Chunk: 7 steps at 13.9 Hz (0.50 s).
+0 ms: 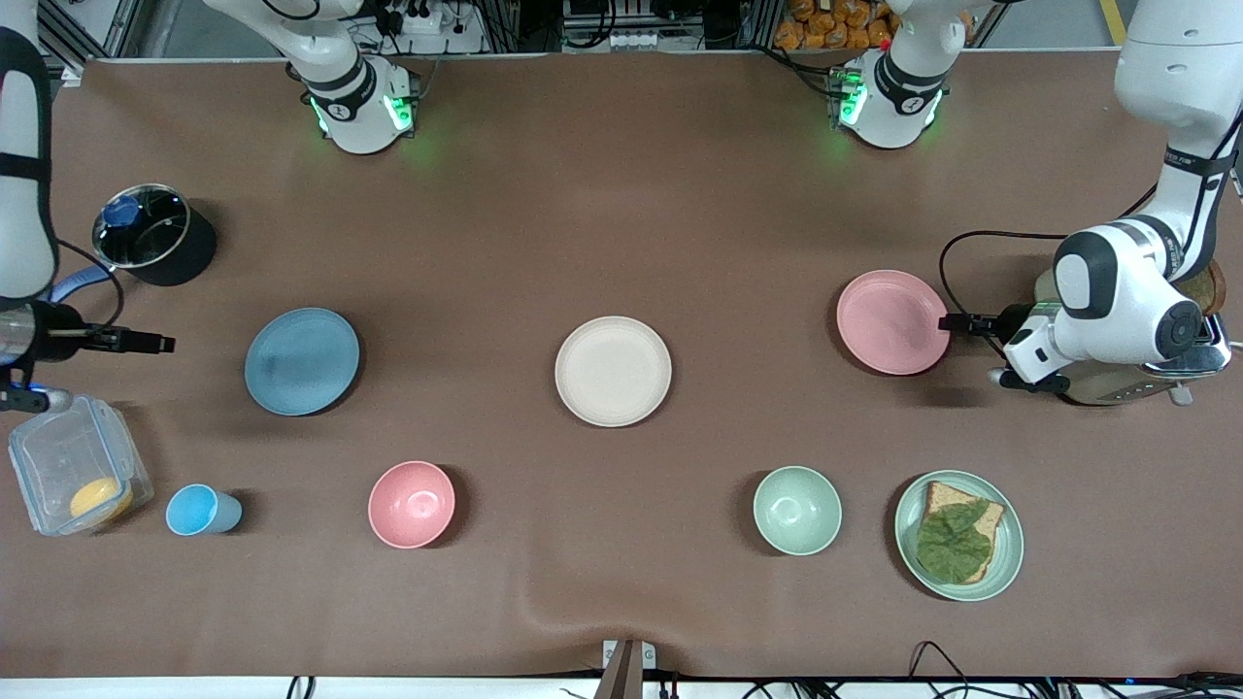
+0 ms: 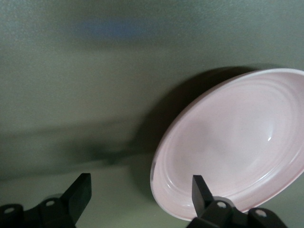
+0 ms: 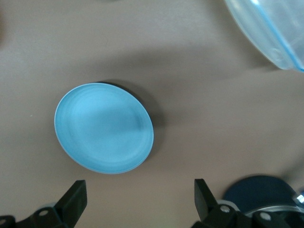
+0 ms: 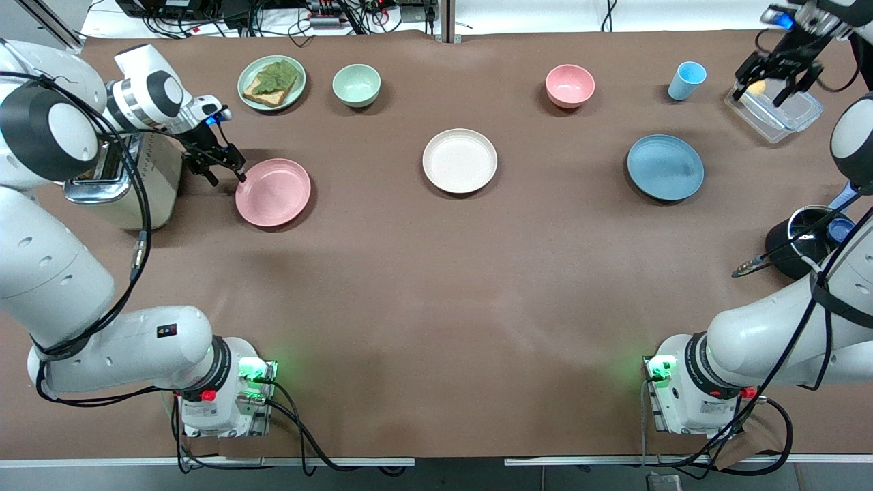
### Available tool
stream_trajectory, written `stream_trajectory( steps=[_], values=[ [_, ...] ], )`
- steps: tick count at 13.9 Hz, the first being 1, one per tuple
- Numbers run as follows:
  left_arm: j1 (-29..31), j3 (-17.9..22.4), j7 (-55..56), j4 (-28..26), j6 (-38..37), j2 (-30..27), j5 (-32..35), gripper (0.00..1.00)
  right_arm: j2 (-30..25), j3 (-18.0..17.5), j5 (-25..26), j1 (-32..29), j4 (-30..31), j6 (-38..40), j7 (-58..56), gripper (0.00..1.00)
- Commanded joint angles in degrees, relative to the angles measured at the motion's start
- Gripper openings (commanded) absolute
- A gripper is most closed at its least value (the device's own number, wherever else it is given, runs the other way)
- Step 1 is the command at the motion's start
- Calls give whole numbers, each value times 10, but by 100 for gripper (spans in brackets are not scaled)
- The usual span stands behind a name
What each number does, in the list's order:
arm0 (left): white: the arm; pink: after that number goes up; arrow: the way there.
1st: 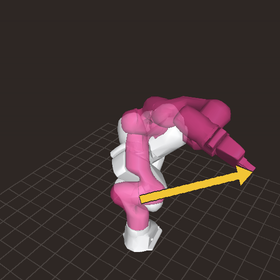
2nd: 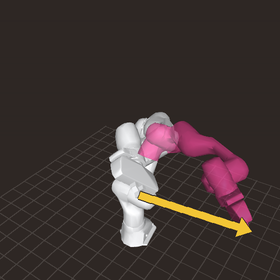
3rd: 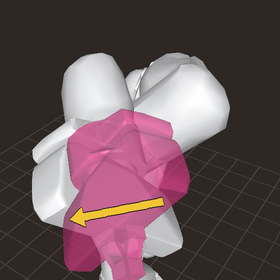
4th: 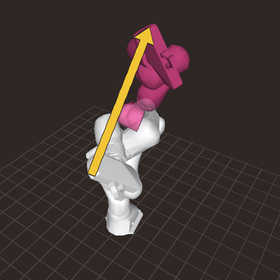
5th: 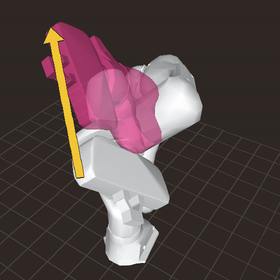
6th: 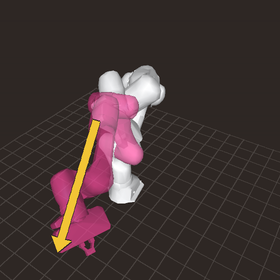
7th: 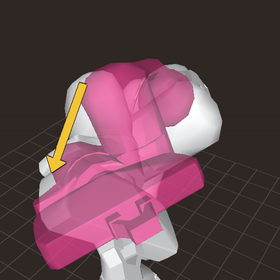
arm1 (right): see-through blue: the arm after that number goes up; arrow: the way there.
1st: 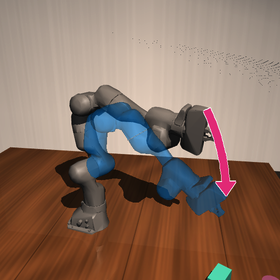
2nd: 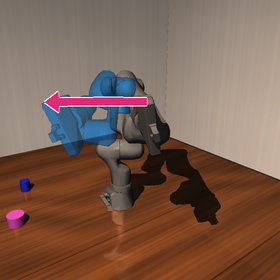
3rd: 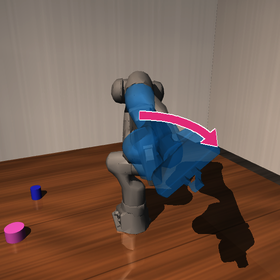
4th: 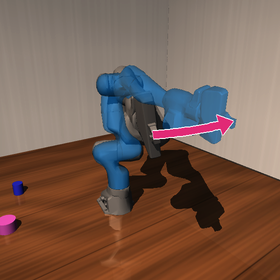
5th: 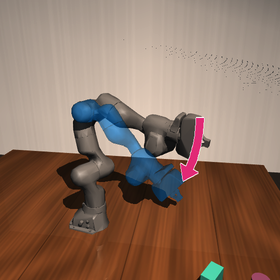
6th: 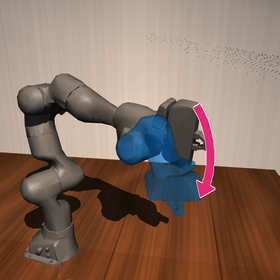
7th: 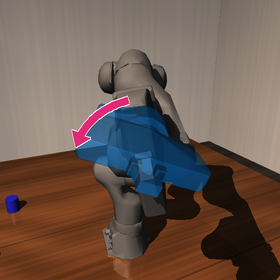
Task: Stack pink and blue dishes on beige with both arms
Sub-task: 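Grasp the pink plate with the left gripper while the right gripper grasps the blue plate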
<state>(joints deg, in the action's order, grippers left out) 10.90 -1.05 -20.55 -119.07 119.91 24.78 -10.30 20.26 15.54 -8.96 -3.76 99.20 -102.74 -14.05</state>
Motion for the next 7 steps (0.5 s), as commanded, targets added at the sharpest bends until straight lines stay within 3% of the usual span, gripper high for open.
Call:
stream_trajectory(
  steps=[1,3,5,7],
  values=[
    [-1,-5,-9,6,-1,7,-34,61,-11,-6,-34,-8,76,-78,-52,100],
    [-1,-6,-9,6,-1,13,-39,51,3,-7,-39,-7,110,-128,-80,100],
    [-1,-6,-9,7,-1,18,-40,48,31,-8,-66,-10,112,-137,-103,100],
    [-2,-6,-9,7,-1,21,-40,31,72,-7,-111,-14,110,-146,-141,100]
  ],
)
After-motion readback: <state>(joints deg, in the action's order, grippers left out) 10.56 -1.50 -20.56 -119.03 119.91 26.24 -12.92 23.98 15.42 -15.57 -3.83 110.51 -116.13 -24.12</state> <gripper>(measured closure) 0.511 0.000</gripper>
